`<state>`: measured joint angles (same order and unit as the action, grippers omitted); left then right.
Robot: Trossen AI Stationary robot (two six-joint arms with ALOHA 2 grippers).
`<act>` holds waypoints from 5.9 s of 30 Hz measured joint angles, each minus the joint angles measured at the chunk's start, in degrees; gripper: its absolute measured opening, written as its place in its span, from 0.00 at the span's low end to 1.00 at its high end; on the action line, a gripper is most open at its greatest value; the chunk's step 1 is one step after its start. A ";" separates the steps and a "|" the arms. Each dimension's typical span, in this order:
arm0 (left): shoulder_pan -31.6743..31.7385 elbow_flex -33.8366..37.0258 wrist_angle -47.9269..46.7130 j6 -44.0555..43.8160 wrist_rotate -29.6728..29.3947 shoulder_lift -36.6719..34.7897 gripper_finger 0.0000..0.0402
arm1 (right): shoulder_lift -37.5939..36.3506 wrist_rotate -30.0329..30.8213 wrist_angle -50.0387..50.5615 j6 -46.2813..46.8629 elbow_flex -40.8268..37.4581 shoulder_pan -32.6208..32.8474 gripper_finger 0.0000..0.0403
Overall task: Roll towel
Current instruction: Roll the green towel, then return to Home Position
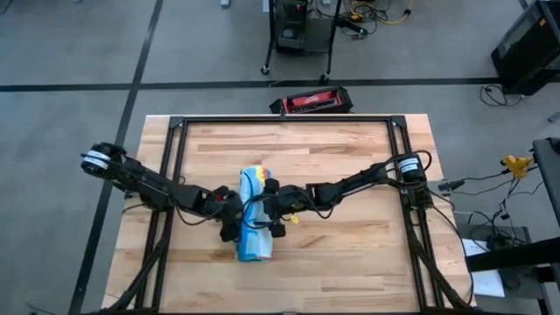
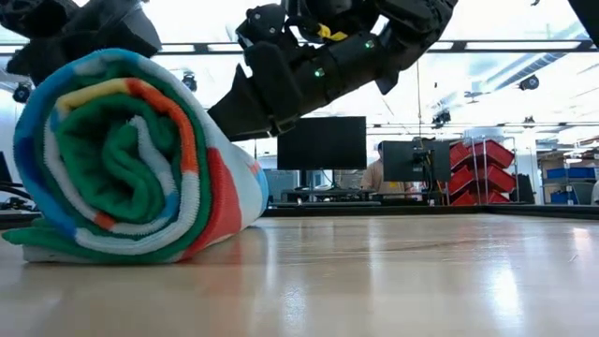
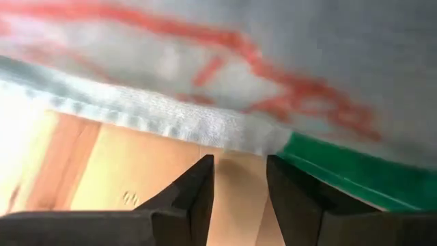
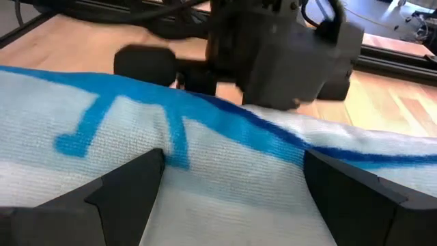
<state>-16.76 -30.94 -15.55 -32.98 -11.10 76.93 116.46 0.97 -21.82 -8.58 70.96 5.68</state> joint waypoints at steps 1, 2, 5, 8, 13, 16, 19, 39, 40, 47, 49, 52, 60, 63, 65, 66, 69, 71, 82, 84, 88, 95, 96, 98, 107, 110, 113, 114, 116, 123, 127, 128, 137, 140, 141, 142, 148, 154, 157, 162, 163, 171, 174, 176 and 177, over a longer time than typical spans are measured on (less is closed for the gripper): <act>-0.02 0.00 -1.34 -0.15 0.06 -1.55 0.30 | 0.00 -0.04 0.00 0.00 0.00 -0.08 0.84; -0.08 0.00 -3.04 -0.38 0.10 -3.28 0.30 | 0.00 -0.04 -0.02 0.00 0.00 -0.15 0.84; -0.14 -0.56 -8.92 -1.93 0.03 -8.99 0.30 | 0.13 -0.22 -0.82 0.00 -0.03 -0.36 0.84; -0.70 -2.15 -13.96 -3.48 -2.52 -14.38 0.30 | 1.50 -0.24 -4.55 -0.47 -0.06 -0.57 0.84; -3.87 -4.50 -12.20 -1.70 -10.30 -19.76 0.30 | 6.77 -1.68 -6.79 -0.01 3.51 -1.13 0.84; -6.39 -4.57 -5.70 2.02 -13.96 -20.18 0.30 | 9.44 -1.64 -7.19 0.00 6.31 -1.10 0.84; -8.21 -3.59 1.53 5.12 -14.62 -18.30 0.30 | 9.97 -1.56 -7.21 -0.46 7.42 -0.84 0.84; -10.80 3.33 7.53 0.69 -16.03 -6.16 0.30 | 0.76 -10.24 -14.77 -0.20 0.82 -5.37 0.81; -10.99 2.94 7.26 0.76 -15.66 -6.24 0.30 | 0.68 -11.42 -15.99 1.08 0.98 -6.75 0.80; -11.58 1.41 7.37 3.44 -16.04 -7.63 0.30 | 4.14 -15.14 -15.78 3.12 2.27 -10.87 0.71; -11.58 0.76 7.17 3.83 -16.50 -7.60 0.30 | 5.13 -15.21 -16.18 3.49 2.51 -10.81 0.70; -12.08 -0.26 7.40 3.83 -16.66 -7.45 0.30 | 6.63 -14.95 -17.51 3.53 2.41 -10.87 0.66; -15.26 -6.86 9.34 7.07 -18.05 -5.78 0.30 | 7.29 -14.61 -20.46 2.37 2.28 -11.65 0.41; -15.95 -7.39 10.23 6.35 -18.61 -3.70 0.30 | 7.41 -14.47 -19.87 1.64 2.14 -11.93 0.28; -15.95 -6.84 10.19 2.96 -18.61 -2.38 0.30 | 7.41 -14.49 -19.14 1.25 2.12 -12.07 0.20; -15.93 -6.82 10.83 1.35 -18.61 -1.43 0.30 | 7.41 -14.47 -19.04 1.16 2.06 -12.23 0.16; -15.98 -6.84 13.84 0.04 -17.38 1.24 0.30 | 7.45 -14.50 -18.99 1.02 1.83 -12.56 0.06; -16.08 -6.87 16.44 -0.03 -15.75 2.95 0.30 | 7.45 -14.47 -18.95 0.33 1.82 -12.86 0.02; -16.89 -11.24 18.52 0.94 -12.15 5.81 0.30 | 7.58 -13.00 -19.03 1.33 -0.59 -13.98 0.00; -17.33 -11.45 18.37 0.98 -12.14 5.81 0.30 | 7.58 -11.03 -19.06 1.29 -0.64 -13.96 0.00; -18.60 -9.86 18.51 -1.06 -13.50 6.07 0.30 | 7.58 -9.42 -18.93 1.70 -0.81 -13.98 0.01; -20.29 -6.95 24.57 -4.53 -16.81 11.85 0.30 | 7.58 -8.49 -18.36 2.71 -0.85 -13.93 0.01; -20.30 -6.93 26.51 -4.55 -17.10 13.06 0.30 | 7.58 -7.81 -18.32 2.75 -0.85 -13.91 0.01; -20.21 -7.10 29.82 -4.62 -17.63 15.44 0.30 | 7.58 -6.69 -18.32 2.73 -0.88 -13.89 0.01; -20.34 -8.92 28.26 -5.06 -16.27 14.80 0.30 | 5.41 -5.66 -16.58 0.71 -1.82 -13.93 0.01; -20.53 -9.70 24.55 -4.40 -15.38 11.38 0.30 | 0.68 -4.87 -16.39 -1.99 -4.21 -13.45 0.01; -20.52 -9.77 20.85 -3.12 -18.98 7.32 0.30 | -6.16 -5.13 -17.14 -3.29 -8.08 -12.76 0.01; -20.43 -9.62 20.11 -2.66 -20.82 5.88 0.30 | -8.81 -5.41 -17.26 -3.51 -9.74 -12.57 0.01; -20.19 -9.41 19.69 -0.91 -24.12 3.11 0.30 | -13.59 -5.51 -17.08 -3.49 -13.87 -12.45 0.01; -15.32 -9.09 20.08 8.92 -27.05 -3.43 0.30 | -29.91 -5.86 -13.69 -1.95 -28.69 -12.27 0.01; -10.09 -9.05 19.88 12.25 -26.67 -4.27 0.30 | -37.41 -5.68 -13.26 -1.28 -35.70 -12.32 0.01; -8.51 -9.05 20.09 12.78 -26.03 -4.29 0.30 | -39.42 -5.70 -13.49 -1.07 -37.24 -12.32 0.01; 3.83 -9.01 21.31 19.41 -24.35 -3.87 0.30 | -56.95 -5.52 -11.22 0.87 -50.26 -12.32 0.01; 4.99 -9.01 21.83 22.95 -23.94 -5.18 0.30 | -63.02 -5.53 -8.85 2.58 -54.10 -12.30 0.01; 5.18 -9.01 21.81 24.16 -23.97 -6.08 0.30 | -65.15 -5.51 -7.95 2.60 -55.18 -12.32 0.01; 5.21 -9.01 21.28 25.08 -24.00 -7.16 0.30 | -67.40 -5.49 -6.86 2.60 -56.40 -12.32 0.01; 5.75 -8.76 18.03 27.49 -24.04 -15.96 0.30 | -80.19 -5.46 1.67 5.56 -61.25 -12.32 0.01; 8.09 -4.22 17.59 28.27 -23.91 -24.75 0.30 | -89.76 -5.46 11.94 7.80 -61.90 -12.29 0.01; 9.76 -0.21 17.56 27.74 -23.32 -28.99 0.30 | -93.85 -5.46 15.43 7.91 -61.88 -12.29 0.01; 14.39 7.35 18.88 28.99 -14.15 -36.51 0.30 | -100.17 -5.54 23.15 8.78 -61.62 -12.25 0.01; 15.20 8.79 19.02 29.16 -12.80 -38.21 0.30 | -101.28 -5.78 24.19 9.16 -61.62 -12.16 0.01; 17.66 18.03 17.02 29.38 -12.27 -56.41 0.30 | -109.56 -7.36 29.15 9.52 -61.70 -10.02 0.01; 17.66 19.37 13.38 27.38 -12.27 -63.55 0.30 | -112.36 -6.93 30.19 8.79 -61.73 -9.98 0.01; 17.62 20.46 10.85 25.34 -12.10 -67.79 0.30 | -113.90 -6.93 31.31 8.76 -61.73 -9.96 0.01; 17.62 21.07 9.81 24.60 -11.82 -69.67 0.30 | -114.56 -6.93 31.46 8.76 -61.73 -9.96 0.01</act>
<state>0.86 -9.87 -5.74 -8.38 -22.92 7.26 1.91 -5.96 9.64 0.19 9.23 -4.27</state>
